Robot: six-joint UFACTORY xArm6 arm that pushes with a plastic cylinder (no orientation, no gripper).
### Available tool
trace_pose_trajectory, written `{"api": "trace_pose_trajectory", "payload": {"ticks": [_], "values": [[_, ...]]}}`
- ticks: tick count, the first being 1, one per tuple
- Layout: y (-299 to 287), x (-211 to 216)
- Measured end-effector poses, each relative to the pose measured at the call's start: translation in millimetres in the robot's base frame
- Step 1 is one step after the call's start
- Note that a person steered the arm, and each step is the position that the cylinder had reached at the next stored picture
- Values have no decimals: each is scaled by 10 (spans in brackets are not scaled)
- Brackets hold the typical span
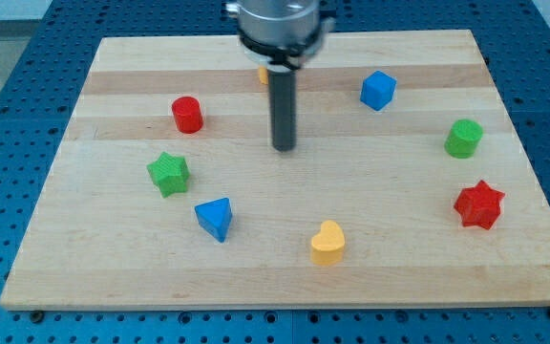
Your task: Move the red star parallel to the blue cube
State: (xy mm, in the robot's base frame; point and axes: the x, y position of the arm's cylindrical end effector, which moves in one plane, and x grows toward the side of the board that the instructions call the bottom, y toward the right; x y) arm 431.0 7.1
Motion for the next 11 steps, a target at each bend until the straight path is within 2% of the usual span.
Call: {"api": "trace_pose_trajectory", "payload": {"ticks": [1,3,4,6,7,8,9,10,11], "values": [[403,130],[1869,236],[2187,635],[2692,1144],[2002,1185],[994,1056],[962,1055],[1171,1001],[1274,1397]]}}
